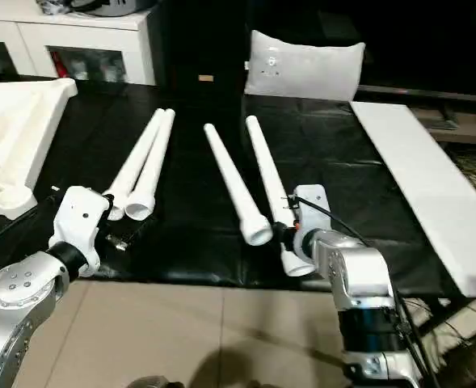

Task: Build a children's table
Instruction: Move to table

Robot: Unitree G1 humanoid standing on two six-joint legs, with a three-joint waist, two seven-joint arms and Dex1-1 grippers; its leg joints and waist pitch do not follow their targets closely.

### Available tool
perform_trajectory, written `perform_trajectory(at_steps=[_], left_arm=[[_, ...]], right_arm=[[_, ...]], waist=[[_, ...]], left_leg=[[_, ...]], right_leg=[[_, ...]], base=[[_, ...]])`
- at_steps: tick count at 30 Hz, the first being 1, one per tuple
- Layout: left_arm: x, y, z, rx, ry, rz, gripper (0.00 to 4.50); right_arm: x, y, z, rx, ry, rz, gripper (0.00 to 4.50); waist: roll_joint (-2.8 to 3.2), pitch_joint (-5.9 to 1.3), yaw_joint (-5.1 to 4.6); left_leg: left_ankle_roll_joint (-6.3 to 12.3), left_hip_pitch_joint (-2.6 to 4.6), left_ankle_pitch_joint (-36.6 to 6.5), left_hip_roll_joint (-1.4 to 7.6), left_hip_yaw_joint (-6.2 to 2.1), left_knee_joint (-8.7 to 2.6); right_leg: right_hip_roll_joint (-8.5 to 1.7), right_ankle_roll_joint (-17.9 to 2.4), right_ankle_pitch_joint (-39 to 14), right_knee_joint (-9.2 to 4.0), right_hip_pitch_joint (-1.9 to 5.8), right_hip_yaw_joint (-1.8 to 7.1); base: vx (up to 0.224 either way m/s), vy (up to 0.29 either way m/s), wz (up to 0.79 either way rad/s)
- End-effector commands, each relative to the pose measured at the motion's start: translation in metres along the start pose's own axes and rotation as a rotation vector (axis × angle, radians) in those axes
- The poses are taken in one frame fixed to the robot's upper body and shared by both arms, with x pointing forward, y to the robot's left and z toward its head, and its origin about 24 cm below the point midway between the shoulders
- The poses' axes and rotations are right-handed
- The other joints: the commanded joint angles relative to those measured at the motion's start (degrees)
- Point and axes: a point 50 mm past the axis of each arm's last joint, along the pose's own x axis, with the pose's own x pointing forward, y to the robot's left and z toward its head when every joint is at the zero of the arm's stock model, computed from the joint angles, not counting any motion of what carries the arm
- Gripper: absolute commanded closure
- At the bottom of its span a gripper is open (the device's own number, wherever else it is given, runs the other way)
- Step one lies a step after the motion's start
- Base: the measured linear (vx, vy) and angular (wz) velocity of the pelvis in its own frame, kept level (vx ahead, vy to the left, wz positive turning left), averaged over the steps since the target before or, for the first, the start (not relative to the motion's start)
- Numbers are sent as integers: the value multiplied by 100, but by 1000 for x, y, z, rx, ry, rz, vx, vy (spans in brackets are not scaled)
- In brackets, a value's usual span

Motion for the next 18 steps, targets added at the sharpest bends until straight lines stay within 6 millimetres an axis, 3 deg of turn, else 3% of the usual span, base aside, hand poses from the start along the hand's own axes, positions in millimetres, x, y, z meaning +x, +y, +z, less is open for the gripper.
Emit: perform_trajectory(at_steps=[1, 2, 3, 4, 5, 6, 7, 8, 9, 10, 11, 12, 14, 16, 17, 18], left_arm=[[-2, -1, 0, 1, 4, -4, 10], [-1, 0, 0, 1, 6, -3, 10], [-1, 0, 0, 2, 6, -2, 10], [-1, 0, 0, 1, 6, 0, 10], [0, 0, 1, -1, 4, 2, 10], [0, 0, 1, -3, 2, 3, 10], [0, 0, 1, -3, 2, 3, 10], [1, -1, 2, -4, 0, 0, 10], [1, -1, 2, -4, 0, 0, 10], [2, -2, 2, -4, -1, -3, 10], [2, -3, 3, -3, -2, -6, 10], [2, -3, 3, -3, -2, -6, 10], [3, -6, 3, 3, -7, -30, 10], [3, -7, 3, 6, -5, -40, 10], [4, -7, 3, 6, -4, -43, 10], [4, -7, 3, 6, -4, -44, 10]], right_arm=[[7, 6, -7, 35, 43, 46, 261], [8, 11, -5, 38, 39, 64, 261], [9, 14, -4, 40, 39, 74, 261], [10, 18, -3, 44, 40, 90, 261], [11, 23, -3, 49, 41, 108, 261], [11, 27, -3, 54, 42, 125, 261], [11, 27, -3, 54, 42, 125, 261], [13, 34, -2, 73, 38, 156, 261], [13, 34, -2, 73, 38, 156, 261], [14, 38, -2, 87, 33, 174, 261], [15, 41, -1, 101, 23, 188, 261], [15, 41, -1, 101, 23, 188, 261], [14, 36, 6, 164, -42, 172, 261], [13, 27, 8, 178, -68, 129, 261], [13, 22, 9, 175, -77, 107, 261], [12, 20, 8, 177, -74, 101, 261]], waist=[[177, -248, 315], [-271, -355, 173], [-155, -293, 164], [-109, -254, 273], [81, -227, 269], [176, -197, 229], [214, -213, 103], [321, -280, 114], [304, -305, 125], [230, -318, 98], [206, -325, 99], [174, -306, 137], [115, -296, 175], [128, -316, 193], [146, -311, 194], [152, -313, 203]], left_leg=[[-722, -400, -4354, 607, -42, -1430], [-577, 570, -1343, 264, -252, 368], [-272, 356, -152, 188, -438, 607], [-212, -64, 665, 287, -559, 568], [-585, 113, -218, 518, -679, 286], [-837, 229, -1824, 617, -690, -56], [-1055, 130, -3073, 692, -754, -346], [-1143, 104, -4729, 722, -829, -702], [-1067, 122, -4600, 698, -777, -694], [-987, 84, -3990, 639, -705, -666], [-935, 16, -3558, 616, -683, -653], [-848, 21, -2994, 596, -600, -623], [-669, 91, -2431, 613, -488, -549], [-607, 80, -2108, 637, -449, -574], [-626, 53, -2023, 662, -433, -618], [-648, 69, -2039, 673, -416, -623]], right_leg=[[112, -107, -577, 422, 346, 123], [-864, -150, -3877, -1008, -624, 658], [-1092, -263, -4419, -1218, -485, 836], [-1119, -442, -4375, -1147, -72, 798], [-919, -562, -3781, -967, -61, 450], [-552, -425, -3595, -841, -210, 280], [-292, -283, -3046, -631, -174, 226], [-214, -346, -1566, -398, 20, 269], [-255, -402, -1361, -430, 18, 311], [-388, -464, -1346, -568, 64, 357], [-454, -467, -1437, -618, 119, 367], [-527, -430, -1852, -750, 66, 396], [-605, -383, -2614, -890, -23, 450], [-579, -368, -2660, -911, 13, 422], [-521, -366, -2404, -883, 28, 399], [-511, -371, -2329, -880, 11, 397]], base=[[-13, -120, 21], [-13, -120, 21], [25, -121, -6], [-34, -8, -30], [-34, -8, -30], [-39, 34, -21], [0, 0, 0], [0, 0, 0], [0, 0, 0], [0, 0, 0], [0, 0, 0], [0, 0, 0], [0, 0, 0], [0, 0, 0], [0, 0, 0], [0, 0, 0]])
